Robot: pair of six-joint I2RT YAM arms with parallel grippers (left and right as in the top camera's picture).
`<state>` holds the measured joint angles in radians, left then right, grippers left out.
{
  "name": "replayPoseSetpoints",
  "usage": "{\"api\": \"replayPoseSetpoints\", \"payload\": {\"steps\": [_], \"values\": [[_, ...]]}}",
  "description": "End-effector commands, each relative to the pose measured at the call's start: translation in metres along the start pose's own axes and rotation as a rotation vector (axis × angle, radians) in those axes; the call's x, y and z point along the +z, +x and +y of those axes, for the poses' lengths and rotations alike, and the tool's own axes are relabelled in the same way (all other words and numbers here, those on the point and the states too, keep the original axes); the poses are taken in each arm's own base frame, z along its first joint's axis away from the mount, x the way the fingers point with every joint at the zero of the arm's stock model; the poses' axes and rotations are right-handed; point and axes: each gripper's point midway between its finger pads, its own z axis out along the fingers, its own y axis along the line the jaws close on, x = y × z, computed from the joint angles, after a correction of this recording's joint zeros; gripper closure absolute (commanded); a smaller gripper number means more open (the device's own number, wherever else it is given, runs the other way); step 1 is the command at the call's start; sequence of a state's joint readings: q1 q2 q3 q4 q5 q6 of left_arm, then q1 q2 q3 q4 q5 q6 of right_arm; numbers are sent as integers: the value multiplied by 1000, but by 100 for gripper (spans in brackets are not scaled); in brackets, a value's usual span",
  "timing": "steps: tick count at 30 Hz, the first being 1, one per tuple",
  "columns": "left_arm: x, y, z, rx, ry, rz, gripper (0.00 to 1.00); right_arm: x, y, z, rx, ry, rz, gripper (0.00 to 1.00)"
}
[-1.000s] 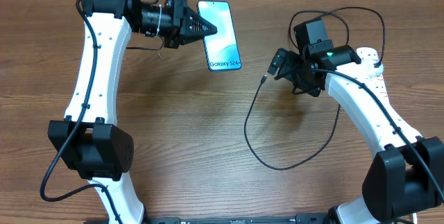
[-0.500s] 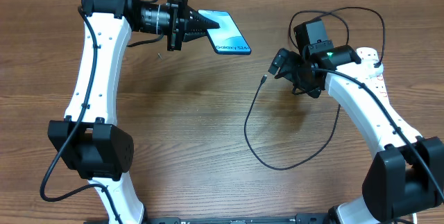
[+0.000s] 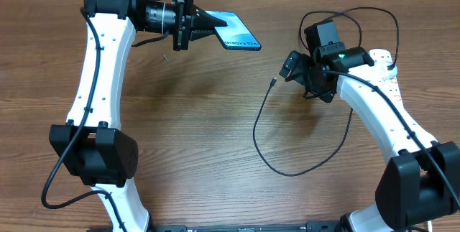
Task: Plug charger to phone and switch on socket
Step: 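Rotate the held phone with the left gripper, bottom edge toward the cable, then lift the cable plug with the right gripper toward the phone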
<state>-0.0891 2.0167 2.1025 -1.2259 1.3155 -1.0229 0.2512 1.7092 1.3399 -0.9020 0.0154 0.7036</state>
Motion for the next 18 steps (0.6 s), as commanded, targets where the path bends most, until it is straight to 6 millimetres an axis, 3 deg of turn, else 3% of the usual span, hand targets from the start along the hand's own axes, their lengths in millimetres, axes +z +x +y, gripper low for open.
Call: {"api": "replayPoseSetpoints", "payload": {"steps": [1, 5, 10, 15, 18], "values": [[-6, 0, -5, -23, 27, 16, 96, 0, -5, -4, 14, 28, -29, 0], [-15, -18, 0, 12, 3, -71, 96, 0, -3, -7, 7, 39, -20, 0], [-44, -64, 22, 163, -135, -319, 96, 1, 5, -13, 4, 62, 12, 0], [-62, -87, 37, 416, -292, -426, 96, 5, 16, 8, -19, -22, 57, 0], [-75, -100, 58, 427, -432, -498, 96, 14, 33, 22, -100, -55, 115, 10]]}}
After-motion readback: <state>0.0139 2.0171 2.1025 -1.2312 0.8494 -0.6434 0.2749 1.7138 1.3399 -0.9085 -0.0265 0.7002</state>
